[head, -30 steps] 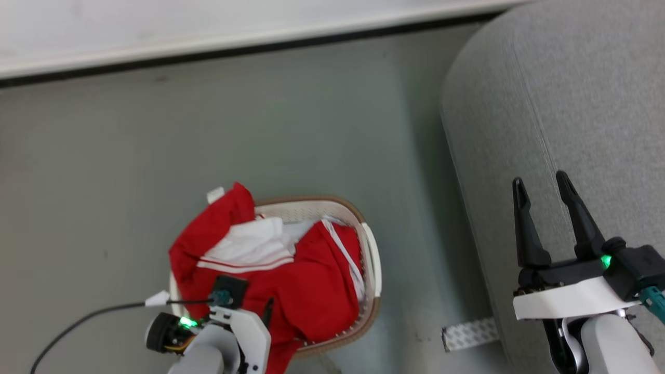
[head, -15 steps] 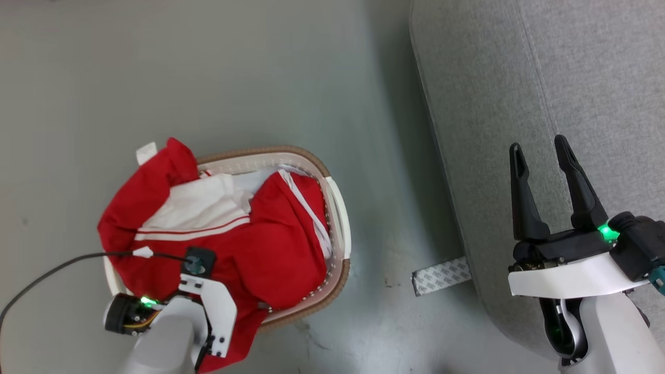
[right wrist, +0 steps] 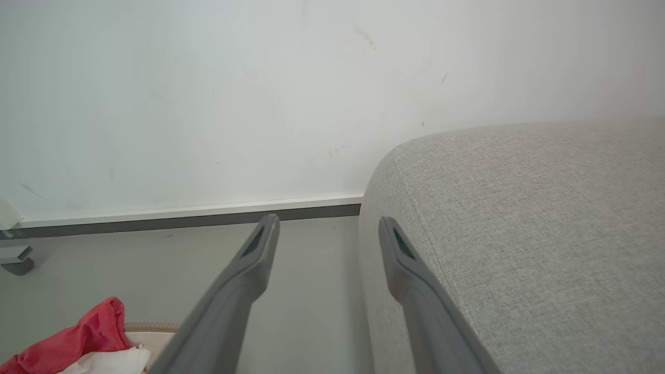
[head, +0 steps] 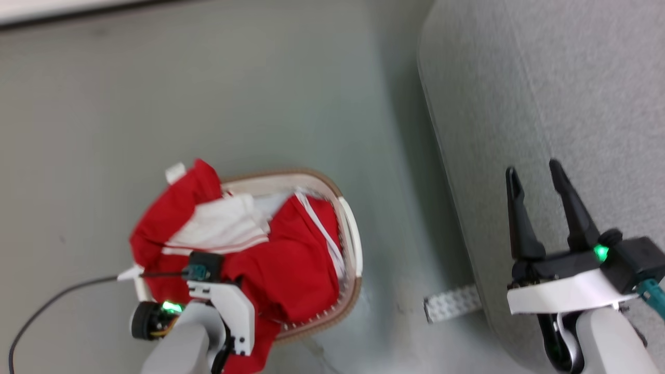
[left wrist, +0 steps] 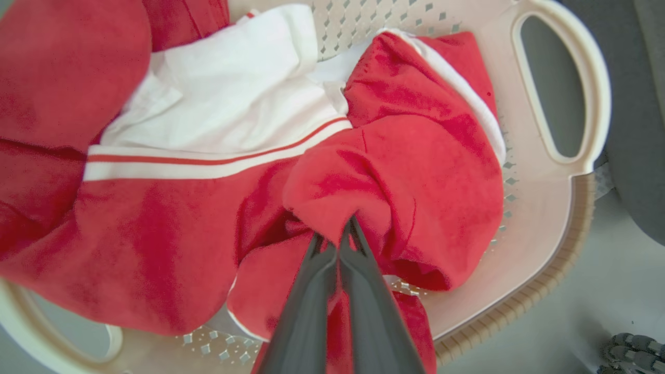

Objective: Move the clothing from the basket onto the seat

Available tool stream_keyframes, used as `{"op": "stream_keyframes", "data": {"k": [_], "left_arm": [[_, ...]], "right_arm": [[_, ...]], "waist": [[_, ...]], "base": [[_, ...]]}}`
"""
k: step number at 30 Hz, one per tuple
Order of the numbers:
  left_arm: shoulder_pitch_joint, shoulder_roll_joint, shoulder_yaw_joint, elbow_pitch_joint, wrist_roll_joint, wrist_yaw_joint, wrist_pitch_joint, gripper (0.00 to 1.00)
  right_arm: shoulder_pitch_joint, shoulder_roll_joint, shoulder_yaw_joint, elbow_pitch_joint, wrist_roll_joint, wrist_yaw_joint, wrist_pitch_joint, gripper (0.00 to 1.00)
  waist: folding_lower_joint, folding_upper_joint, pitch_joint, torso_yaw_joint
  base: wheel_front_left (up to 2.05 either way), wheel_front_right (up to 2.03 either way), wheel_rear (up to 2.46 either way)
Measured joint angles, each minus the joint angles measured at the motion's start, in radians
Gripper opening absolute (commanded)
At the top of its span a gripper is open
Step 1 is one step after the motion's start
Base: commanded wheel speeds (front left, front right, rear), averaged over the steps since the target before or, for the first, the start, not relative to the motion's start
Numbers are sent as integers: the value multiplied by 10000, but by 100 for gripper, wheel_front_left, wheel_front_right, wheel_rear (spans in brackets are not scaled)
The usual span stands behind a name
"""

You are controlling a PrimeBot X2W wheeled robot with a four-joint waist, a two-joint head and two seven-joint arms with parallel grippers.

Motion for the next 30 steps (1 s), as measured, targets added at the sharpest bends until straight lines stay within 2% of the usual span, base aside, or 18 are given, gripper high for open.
{"op": "stream_keyframes", "data": {"k": [4, 6, 12, 17, 22, 30], "left_arm": [[312, -23, 17, -138, -433, -324, -349, 0], [709, -27, -290, -654, -1030, -575, -522, 0], [1244, -38, -1152, -2084, -1858, -665, -604, 0], [1466, -42, -1465, -3482, -2190, -562, -403, 0], [1538, -42, -1601, -4840, -2299, -351, 65, 0], [1536, 268, -1616, -8077, -2462, -59, 1448, 0]], "right_arm": [[340, 0, -21, 176, -105, 0, 0, 100], [744, 4, 38, 328, -253, 0, 0, 100], [1545, -59, 334, 491, -372, 0, 0, 100], [2050, -443, 861, 477, -364, 0, 0, 100], [2227, -838, 1396, 316, -395, 0, -2, 100], [1546, -1885, 3630, 138, -192, 0, -2, 100]], "waist": [[0, 0, -676, 193], [0, 0, -1454, 399], [-2, 0, -3090, 845], [-3, 0, -4329, 1225], [-4, 0, -5111, 1518], [-4, 0, -5800, 1902]], "base": [[0, 0, 0], [0, 0, 0], [0, 0, 0], [0, 0, 0], [0, 0, 0], [0, 0, 0]]}}
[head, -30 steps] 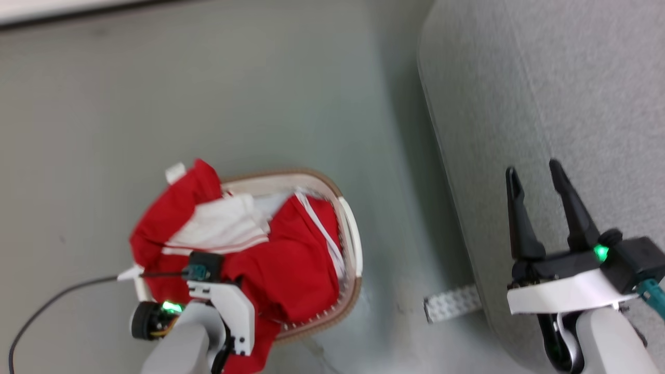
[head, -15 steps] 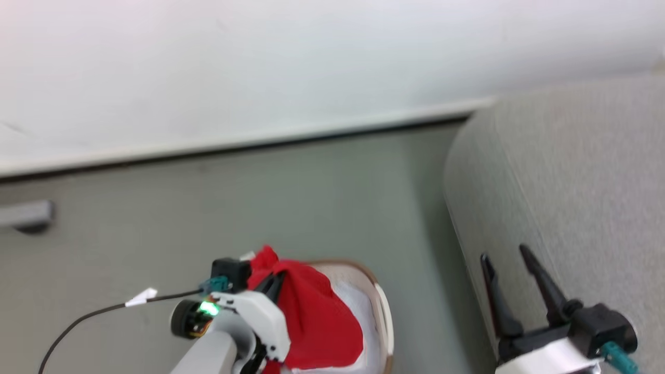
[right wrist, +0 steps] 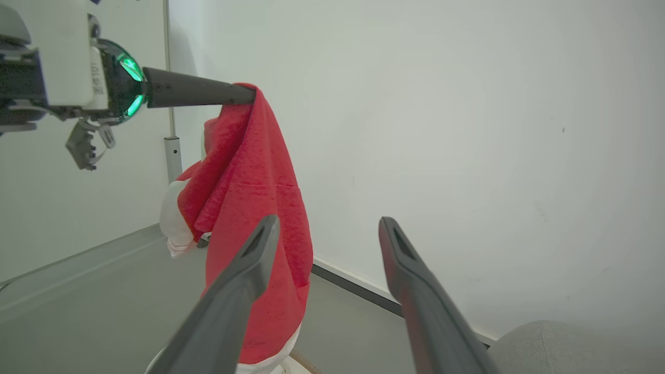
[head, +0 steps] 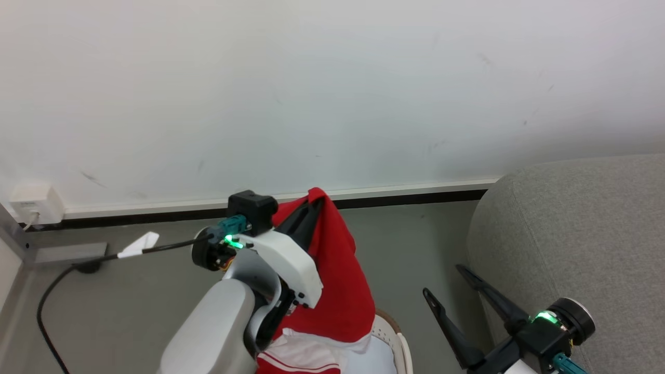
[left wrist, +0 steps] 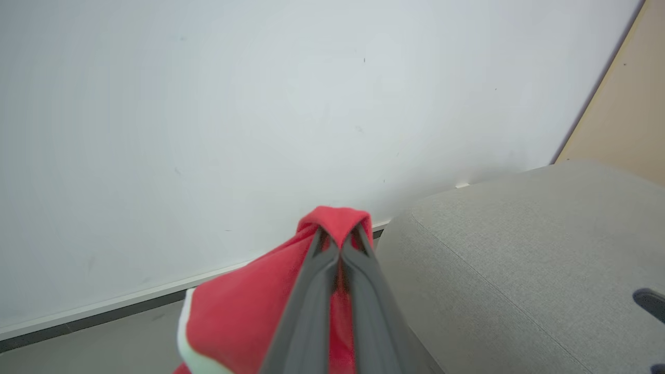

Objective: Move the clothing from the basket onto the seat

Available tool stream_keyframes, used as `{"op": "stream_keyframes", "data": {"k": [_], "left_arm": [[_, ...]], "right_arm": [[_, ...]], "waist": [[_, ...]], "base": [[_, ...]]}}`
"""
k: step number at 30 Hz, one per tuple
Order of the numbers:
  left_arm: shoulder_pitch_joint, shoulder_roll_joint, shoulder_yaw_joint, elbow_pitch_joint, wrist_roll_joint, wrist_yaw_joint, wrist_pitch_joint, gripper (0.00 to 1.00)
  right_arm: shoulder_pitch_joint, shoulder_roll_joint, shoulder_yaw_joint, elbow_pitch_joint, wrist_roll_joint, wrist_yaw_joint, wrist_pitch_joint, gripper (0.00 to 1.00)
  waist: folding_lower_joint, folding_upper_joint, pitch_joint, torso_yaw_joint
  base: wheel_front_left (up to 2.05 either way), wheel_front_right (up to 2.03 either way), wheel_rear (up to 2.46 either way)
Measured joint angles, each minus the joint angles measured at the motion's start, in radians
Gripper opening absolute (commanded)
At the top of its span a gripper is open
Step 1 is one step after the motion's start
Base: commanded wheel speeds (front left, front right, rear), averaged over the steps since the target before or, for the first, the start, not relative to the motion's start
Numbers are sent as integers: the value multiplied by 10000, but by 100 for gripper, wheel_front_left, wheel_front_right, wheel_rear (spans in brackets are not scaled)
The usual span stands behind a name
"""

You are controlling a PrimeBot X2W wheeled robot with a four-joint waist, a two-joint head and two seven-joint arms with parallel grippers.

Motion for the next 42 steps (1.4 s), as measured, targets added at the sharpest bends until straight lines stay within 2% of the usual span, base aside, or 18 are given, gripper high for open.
{"op": "stream_keyframes", "data": {"k": [8, 12, 18, 20, 24, 28, 29, 30, 32, 33, 34, 42], "left_arm": [[228, 109, -502, -2541, -8, 105, 1279, 0], [500, 33, -968, -3317, -15, 102, 1595, 0], [862, -121, -1753, -4148, -364, -31, 1919, 0], [939, -176, -1923, -4328, -577, -63, 1954, 0], [976, -192, -2006, -4401, -619, 44, 2006, 0], [1042, -54, -1831, -4339, -610, 245, 1929, 0], [1058, 4, -1762, -4309, -583, 313, 1883, 10], [1088, 58, -1708, -4265, -545, 362, 1801, 32], [1198, 207, -1664, -4176, -495, 439, 1718, 65], [1292, 270, -1634, -4115, -491, 472, 1659, 91], [1401, 351, -1593, -4033, -485, 522, 1639, 100], [2135, 849, -1639, -3166, 4, 568, 368, 100]], "right_arm": [[-1840, -564, 1816, 807, 470, 0, 2, 100], [-2563, -318, 2234, 1708, 587, 0, 0, 100], [-2889, 589, 2658, 3235, 1526, 0, 0, 100], [-2903, 897, 2805, 3375, 2194, 0, 0, 0], [-2916, 894, 3473, 3120, 3321, 0, 2, 0], [-3025, 479, 3438, 2824, 3601, 0, 2, 0], [-3025, 408, 3381, 2757, 3618, 0, 2, 0], [-3025, 347, 3302, 2696, 3628, 0, 2, 0], [-3022, 188, 3080, 2600, 3628, 0, 4, 0], [-3017, 105, 2957, 2566, 3628, 0, 4, 0], [-2998, 27, 2819, 2543, 3628, 0, 2, 0], [-2637, -819, 1609, 2288, 3425, 0, 4, 0]], "waist": [[1, 0, -43, 109], [2, 0, -84, 222], [2, 0, -154, 473], [2, 0, -166, 587], [2, 0, -166, 766], [3, 1, -111, 779], [2, 0, -101, 766], [2, 0, -90, 748], [3, 0, -61, 695], [2, 0, -45, 660], [3, 0, -25, 623], [4, 0, 163, 191]], "base": [[0, 0, 0], [0, 0, 0], [0, 0, 0], [0, 0, 0], [0, 0, 0], [0, 0, 0], [0, 0, 0], [0, 0, 0], [0, 0, 0], [0, 0, 0], [0, 0, 0], [0, 0, 0]]}}
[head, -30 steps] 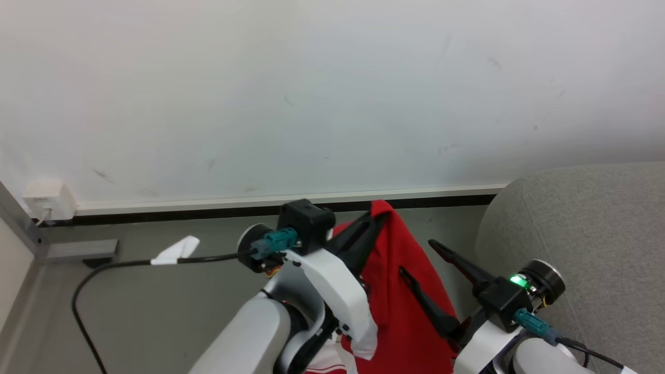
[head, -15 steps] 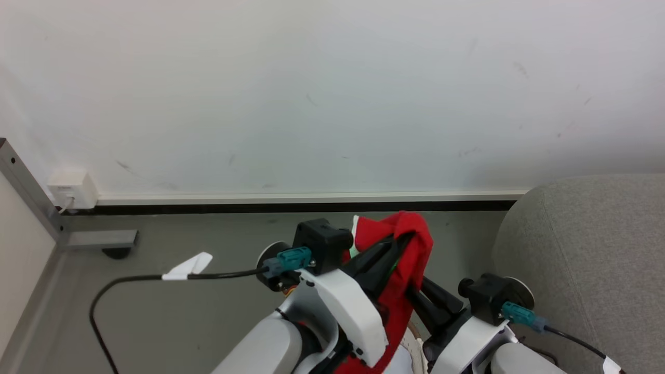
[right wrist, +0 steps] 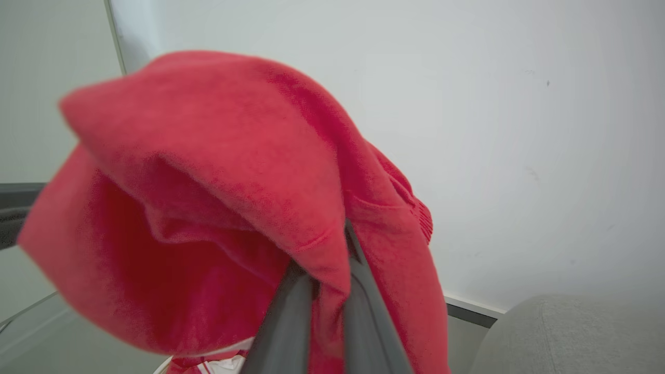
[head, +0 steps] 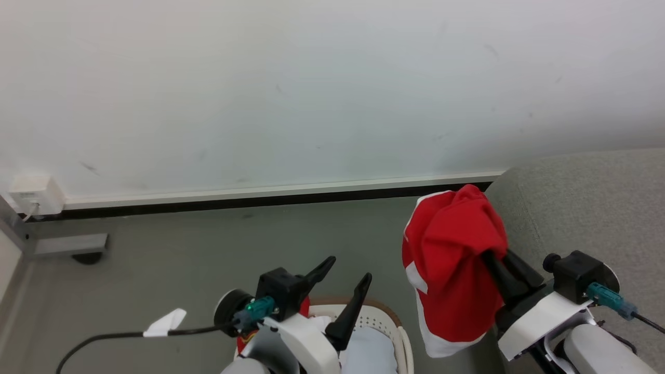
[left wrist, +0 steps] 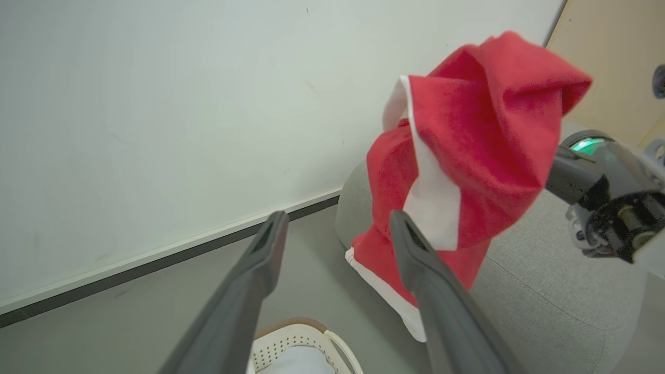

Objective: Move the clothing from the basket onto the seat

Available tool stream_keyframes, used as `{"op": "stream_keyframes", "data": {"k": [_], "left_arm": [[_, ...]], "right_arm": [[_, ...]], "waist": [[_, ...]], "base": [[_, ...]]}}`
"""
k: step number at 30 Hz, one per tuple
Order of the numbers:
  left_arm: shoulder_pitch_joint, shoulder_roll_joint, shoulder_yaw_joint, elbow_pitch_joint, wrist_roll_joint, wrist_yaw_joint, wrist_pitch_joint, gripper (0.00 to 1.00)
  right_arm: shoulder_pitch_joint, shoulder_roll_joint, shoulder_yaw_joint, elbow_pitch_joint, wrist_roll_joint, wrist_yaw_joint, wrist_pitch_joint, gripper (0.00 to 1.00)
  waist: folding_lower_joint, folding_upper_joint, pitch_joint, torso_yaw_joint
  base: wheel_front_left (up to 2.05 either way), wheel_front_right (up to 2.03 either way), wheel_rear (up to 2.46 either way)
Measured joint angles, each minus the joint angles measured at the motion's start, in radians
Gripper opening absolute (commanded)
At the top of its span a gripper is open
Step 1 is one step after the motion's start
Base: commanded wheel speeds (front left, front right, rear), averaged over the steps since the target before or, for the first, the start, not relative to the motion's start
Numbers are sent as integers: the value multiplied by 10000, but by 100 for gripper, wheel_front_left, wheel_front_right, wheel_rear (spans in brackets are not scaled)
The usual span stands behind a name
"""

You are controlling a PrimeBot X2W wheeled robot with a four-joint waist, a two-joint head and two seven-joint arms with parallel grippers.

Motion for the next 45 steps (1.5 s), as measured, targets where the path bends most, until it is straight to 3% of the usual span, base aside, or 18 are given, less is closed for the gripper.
{"op": "stream_keyframes", "data": {"k": [7, 11, 16, 21, 32, 36, 42, 44, 45], "left_arm": [[107, -178, -295, 1080, 245, -155, -1250, 100], [-58, -430, -479, 1682, 314, -299, -1894, 100], [-490, -669, -742, 2036, 466, -443, -2242, 100], [-1255, -872, -1085, 2146, 723, -562, -2403, 100], [-3577, -1003, -1718, 2259, 1498, -897, -2477, 100], [-4553, -1024, -1701, 2238, 1682, -911, -2585, 100], [-4927, -1064, -1615, 2406, 1762, -790, -2782, 100], [-4929, -1051, -1534, 2541, 1762, -713, -2855, 100], [-4928, -1043, -1496, 2591, 1762, -704, -2880, 100]], "right_arm": [[93, -479, -773, -416, -205, 0, 0, 0], [101, -788, -1126, -583, -222, 0, 0, 0], [155, -1012, -1457, -702, -190, 0, -2, 0], [128, -1175, -2178, -692, -54, 0, 0, 0], [-2691, -2010, -4897, 1177, -180, 0, 6, 0], [-4841, -2754, -5985, 3016, -844, 0, 288, 0], [-6240, -3028, -7285, 5331, -2140, 0, 249, 1], [-6455, -2941, -7726, 5963, -2558, 0, 167, 45], [-6522, -2809, -7848, 6197, -2694, 0, 134, 93]], "waist": [[0, 0, 194, -880], [0, 0, 359, -1707], [0, 0, 641, -2497], [0, 0, 1432, -2857], [2, 0, 4105, -2668], [3, 0, 5657, -2269], [5, 0, 7110, -1509], [4, 0, 7369, -1190], [4, 0, 7464, -1049]], "base": [[0, 0, 0], [0, 0, 0], [0, 0, 0], [0, 0, 0], [0, 0, 0], [0, 0, 0], [0, 0, 0], [0, 0, 0], [0, 0, 0]]}}
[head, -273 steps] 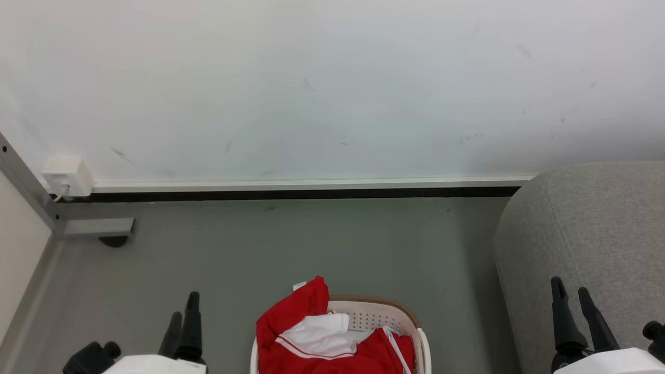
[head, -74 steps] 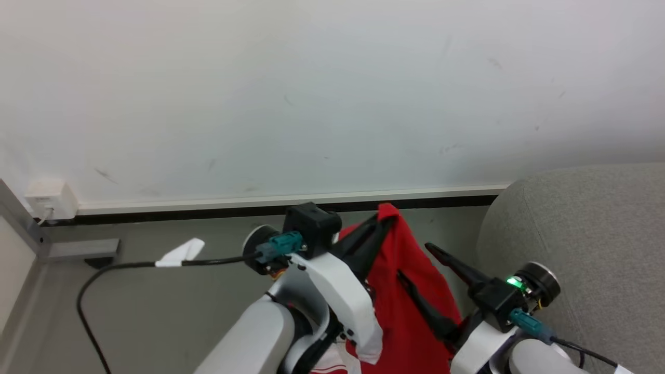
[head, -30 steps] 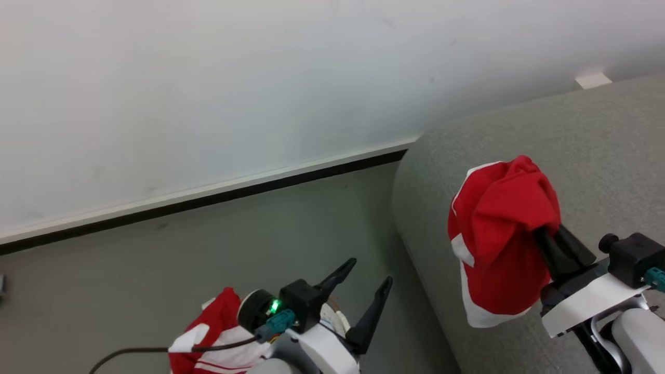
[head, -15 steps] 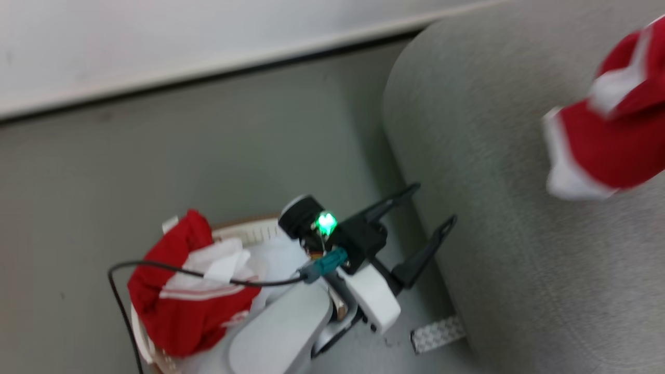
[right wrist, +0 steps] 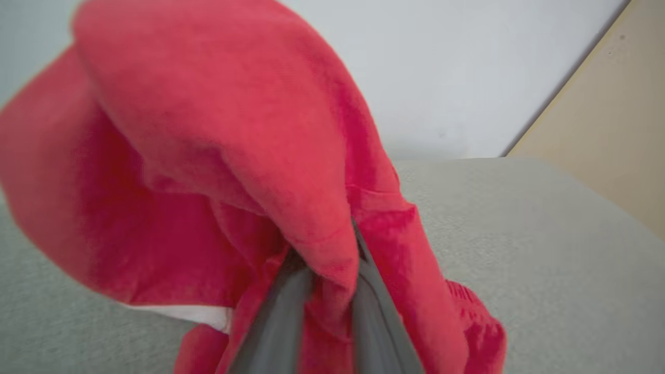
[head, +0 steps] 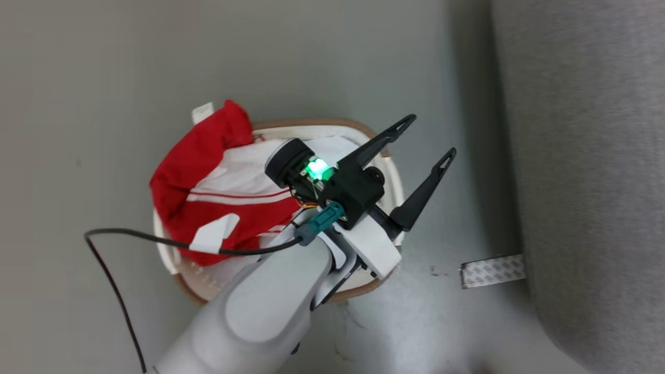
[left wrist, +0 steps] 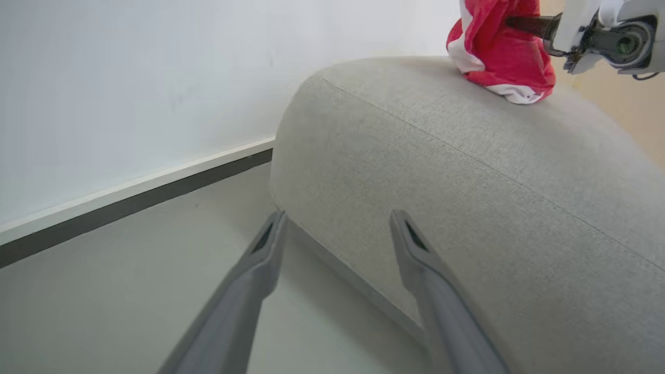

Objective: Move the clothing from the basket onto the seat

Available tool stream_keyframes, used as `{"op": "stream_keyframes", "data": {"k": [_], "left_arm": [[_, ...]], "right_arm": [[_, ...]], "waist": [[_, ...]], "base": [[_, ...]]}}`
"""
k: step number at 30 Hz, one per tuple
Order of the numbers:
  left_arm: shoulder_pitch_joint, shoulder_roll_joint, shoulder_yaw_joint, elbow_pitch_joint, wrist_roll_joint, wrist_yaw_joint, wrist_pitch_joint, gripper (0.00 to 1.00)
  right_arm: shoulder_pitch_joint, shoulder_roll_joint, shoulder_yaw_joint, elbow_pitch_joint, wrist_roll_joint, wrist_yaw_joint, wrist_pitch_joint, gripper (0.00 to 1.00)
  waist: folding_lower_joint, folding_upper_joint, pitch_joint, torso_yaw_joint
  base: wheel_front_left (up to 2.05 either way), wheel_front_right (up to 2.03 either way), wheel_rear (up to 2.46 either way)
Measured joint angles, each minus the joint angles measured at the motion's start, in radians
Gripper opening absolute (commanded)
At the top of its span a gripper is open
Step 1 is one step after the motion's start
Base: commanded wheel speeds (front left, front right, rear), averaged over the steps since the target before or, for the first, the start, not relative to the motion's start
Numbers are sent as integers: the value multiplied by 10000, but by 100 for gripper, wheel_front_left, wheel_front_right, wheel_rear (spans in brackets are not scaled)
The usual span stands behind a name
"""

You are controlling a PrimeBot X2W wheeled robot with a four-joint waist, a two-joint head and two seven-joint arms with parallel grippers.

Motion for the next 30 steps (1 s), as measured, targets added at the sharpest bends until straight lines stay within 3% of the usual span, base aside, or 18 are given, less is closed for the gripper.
{"op": "stream_keyframes", "data": {"k": [1, 5, 18, 24, 30], "left_arm": [[12, 23, 35, 56, -2, 6, -36, 100], [269, 261, 274, 228, -38, 161, -77, 100], [2546, 920, 1808, -364, -568, 757, -134, 100], [4335, 997, 3007, -853, -483, 955, -134, 100], [5705, 790, 4125, -1066, -291, 928, -136, 100]], "right_arm": [[-1, 157, -17, 173, -232, 0, -52, 100], [249, 842, -196, 261, -802, 0, -104, 100], [4067, 2681, -395, -4090, -1871, 0, -132, 100], [6184, 3565, 435, -6004, -1824, 0, -136, 100], [7716, 4042, 1087, -6719, -1822, 0, -136, 100]], "waist": [[0, 0, 69, 126], [-1, 0, -45, 287], [-6, 0, -2348, -144], [-7, -1, -4105, -72], [-8, 0, -5424, 301]], "base": [[0, 0, 0], [0, 0, 0], [0, 0, 0], [0, 0, 0], [0, 0, 0]]}}
